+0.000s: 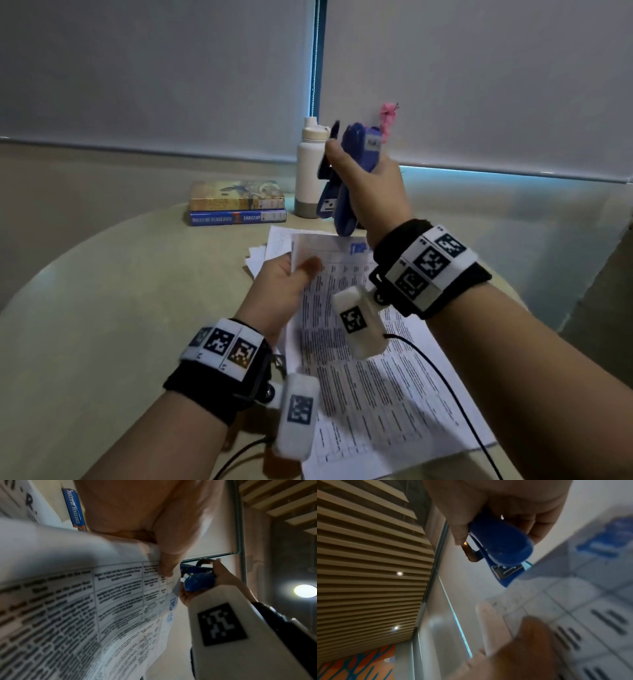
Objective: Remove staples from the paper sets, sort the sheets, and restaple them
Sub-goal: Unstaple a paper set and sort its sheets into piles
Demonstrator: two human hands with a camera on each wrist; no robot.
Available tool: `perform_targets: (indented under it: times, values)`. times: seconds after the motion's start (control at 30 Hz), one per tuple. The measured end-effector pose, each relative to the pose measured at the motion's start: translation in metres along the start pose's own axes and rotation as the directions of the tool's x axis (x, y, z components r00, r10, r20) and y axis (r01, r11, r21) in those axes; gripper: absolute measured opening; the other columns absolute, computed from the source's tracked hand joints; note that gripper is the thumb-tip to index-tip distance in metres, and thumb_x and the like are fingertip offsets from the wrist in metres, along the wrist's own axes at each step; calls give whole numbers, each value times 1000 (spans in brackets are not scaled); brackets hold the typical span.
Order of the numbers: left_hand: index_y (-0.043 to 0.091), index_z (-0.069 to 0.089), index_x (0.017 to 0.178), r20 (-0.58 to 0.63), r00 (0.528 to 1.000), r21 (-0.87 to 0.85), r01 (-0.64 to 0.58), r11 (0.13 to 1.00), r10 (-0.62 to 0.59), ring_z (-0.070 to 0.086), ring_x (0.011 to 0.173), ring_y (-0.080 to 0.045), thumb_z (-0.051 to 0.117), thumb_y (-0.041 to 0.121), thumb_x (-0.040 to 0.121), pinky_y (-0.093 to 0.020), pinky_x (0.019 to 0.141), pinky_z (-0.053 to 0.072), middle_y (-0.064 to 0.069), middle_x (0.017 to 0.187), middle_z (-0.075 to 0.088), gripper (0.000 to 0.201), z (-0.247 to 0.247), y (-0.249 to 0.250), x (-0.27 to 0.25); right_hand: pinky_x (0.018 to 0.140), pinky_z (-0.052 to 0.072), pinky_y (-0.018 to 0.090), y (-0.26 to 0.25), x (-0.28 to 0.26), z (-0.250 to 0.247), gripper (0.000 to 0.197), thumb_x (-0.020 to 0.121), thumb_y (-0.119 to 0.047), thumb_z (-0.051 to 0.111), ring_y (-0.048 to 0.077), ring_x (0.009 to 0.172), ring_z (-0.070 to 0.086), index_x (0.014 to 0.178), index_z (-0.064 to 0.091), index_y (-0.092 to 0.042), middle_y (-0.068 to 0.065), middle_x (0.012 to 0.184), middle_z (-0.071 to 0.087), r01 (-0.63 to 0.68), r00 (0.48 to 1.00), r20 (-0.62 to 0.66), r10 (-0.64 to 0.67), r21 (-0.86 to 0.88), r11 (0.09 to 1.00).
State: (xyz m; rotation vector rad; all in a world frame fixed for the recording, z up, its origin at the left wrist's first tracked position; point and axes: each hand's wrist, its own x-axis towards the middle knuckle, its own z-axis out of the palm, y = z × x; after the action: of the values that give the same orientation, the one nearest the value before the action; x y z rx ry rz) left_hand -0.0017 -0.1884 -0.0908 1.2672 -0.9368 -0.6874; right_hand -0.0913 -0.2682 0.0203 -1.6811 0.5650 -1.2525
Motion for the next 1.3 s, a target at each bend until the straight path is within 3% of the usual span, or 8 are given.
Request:
perform_targets:
  times: [0.27,0.43,0.6,0.73,0.97,1.13,1.23,1.3]
  values:
    - [12,68,113,35,999,14,-1,1000,1,69,99,-18,57,24,96,-36,88,52,-5,105,75,24,1,2,-1,75,54,37,20,-8,19,32,85,-42,64,16,69,61,89,64,-10,3,75,64,-14,999,50,16,-46,999]
    - [9,71,102,51,998,-14,35,999,-34,67,100,-41,61,30,93,-58,95,48,-19,100,73,25,-1,4,-3,66,51,31,25,-15,26,25,84,-38,65,12,62,57,71,56,-20,-4,66,58,62,998,14,-62,-64,996]
    - [7,66,81,64,997,-16,48,999,-47,66,74,-25,60,20,93,-33,68,48,-14,79,71,19,-3,8,-4,69,52,38,29,-16,36,20,80,-38,66,12,64,54,73,57,-21,-6,66,56,138,989,-44,-138,-9,990]
    - [6,65,78,56,998,-5,41,999,-40,65,71,-22,59,15,93,-26,60,47,-17,82,72,18,-5,8,-3,66,52,38,27,-17,43,22,74,-43,65,14,63,53,69,54,-24,-4,65,54,181,979,-93,-179,16,983]
    - [9,66,71,33,999,19,11,1000,-12,61,70,-19,58,12,93,-31,67,44,-8,70,70,24,-3,8,-5,57,44,31,28,-19,45,31,65,-53,61,12,55,47,64,51,-24,-7,57,48,233,967,-126,-221,86,969]
    - [16,68,79,126,992,173,-3,985,-19,66,65,0,65,10,89,-18,66,51,9,67,72,12,-2,6,-5,63,51,49,28,-17,40,31,67,-53,63,19,60,51,61,52,-25,-1,60,51,195,970,-163,-181,78,978]
    - [5,72,99,106,994,139,26,990,-41,71,92,-24,67,11,88,-44,88,55,-11,93,76,14,-3,5,-5,63,53,50,20,-16,31,27,72,-47,66,23,60,55,66,54,-23,8,66,57,112,989,-105,-100,119,986]
    - [7,71,106,94,993,106,59,993,-69,69,99,-31,66,14,88,-52,95,51,-13,103,74,20,-3,4,-5,55,53,35,14,-10,17,26,77,-42,68,21,56,57,76,57,-18,9,67,60,54,991,-131,-25,220,974]
